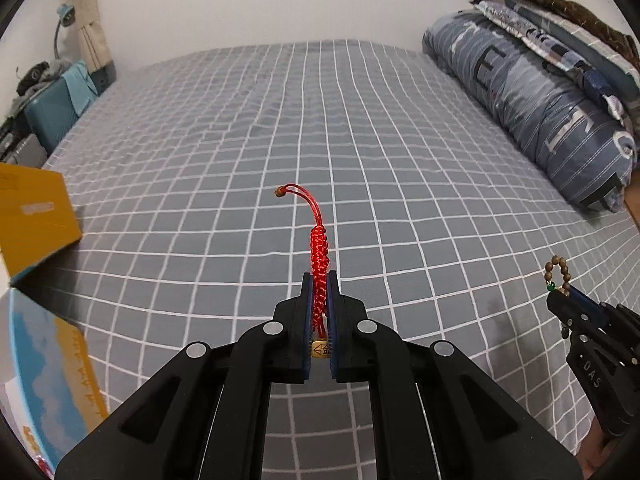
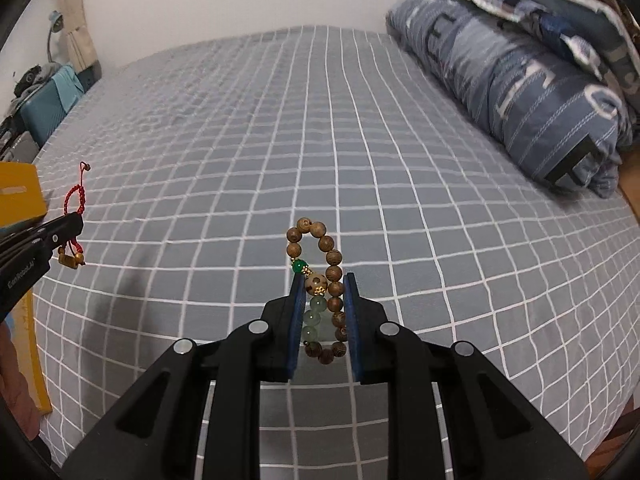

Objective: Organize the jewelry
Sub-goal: 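Carry the red string bracelet and wooden bead bracelet over the white box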

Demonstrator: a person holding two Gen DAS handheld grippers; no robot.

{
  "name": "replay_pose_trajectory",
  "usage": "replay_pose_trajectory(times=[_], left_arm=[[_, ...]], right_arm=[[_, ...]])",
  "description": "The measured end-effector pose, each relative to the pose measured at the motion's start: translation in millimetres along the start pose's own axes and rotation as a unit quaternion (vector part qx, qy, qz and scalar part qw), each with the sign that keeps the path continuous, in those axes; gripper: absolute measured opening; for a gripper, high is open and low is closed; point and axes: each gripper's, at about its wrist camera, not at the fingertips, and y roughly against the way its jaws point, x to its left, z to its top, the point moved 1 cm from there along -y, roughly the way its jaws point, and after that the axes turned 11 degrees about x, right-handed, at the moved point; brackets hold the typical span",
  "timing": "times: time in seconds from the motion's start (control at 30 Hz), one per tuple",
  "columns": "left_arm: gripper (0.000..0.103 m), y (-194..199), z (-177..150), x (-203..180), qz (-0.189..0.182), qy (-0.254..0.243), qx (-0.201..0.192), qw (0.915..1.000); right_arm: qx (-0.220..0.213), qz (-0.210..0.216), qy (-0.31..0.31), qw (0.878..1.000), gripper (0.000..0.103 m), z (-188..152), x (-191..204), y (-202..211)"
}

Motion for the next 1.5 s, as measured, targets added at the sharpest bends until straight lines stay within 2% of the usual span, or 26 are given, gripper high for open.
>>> replay_pose_trajectory(times=[0.1,0.27,0.43,0.7,0.97,1.27,1.5], left_arm=[[0.006,15,-4,3,0.01,-0.002,-0.015,0.9998],[0.006,36,-16,13,0.005,0.007,-0.031,0.9995],[0.006,51,-33,28,0.016,0.018,-0.037,0.999],[0.006,83,-63,77,0.036,0.05,-0.049,0.9969],[0.006,120,-87,133,0.07,0.091,-0.063,0.9913],[0.006,144,-120,211,0.099,0.143,-0.056,0.9831],[0.006,158,-166,275,0.122,0.198,-0.051,0.9714]], right_arm=[[-0.019,0.003,0.002,1.0,0.018,-2,7,14],[-0.043,0.006,0.008,0.999,0.018,-6,21,35],[-0.053,0.017,0.019,0.998,0.018,-11,38,51],[-0.062,0.035,0.048,0.996,0.018,-19,80,72],[-0.07,0.068,0.09,0.991,0.018,-33,149,97],[-0.077,0.108,0.15,0.98,0.018,-53,244,121],[-0.081,0.149,0.191,0.967,0.018,-73,314,129]])
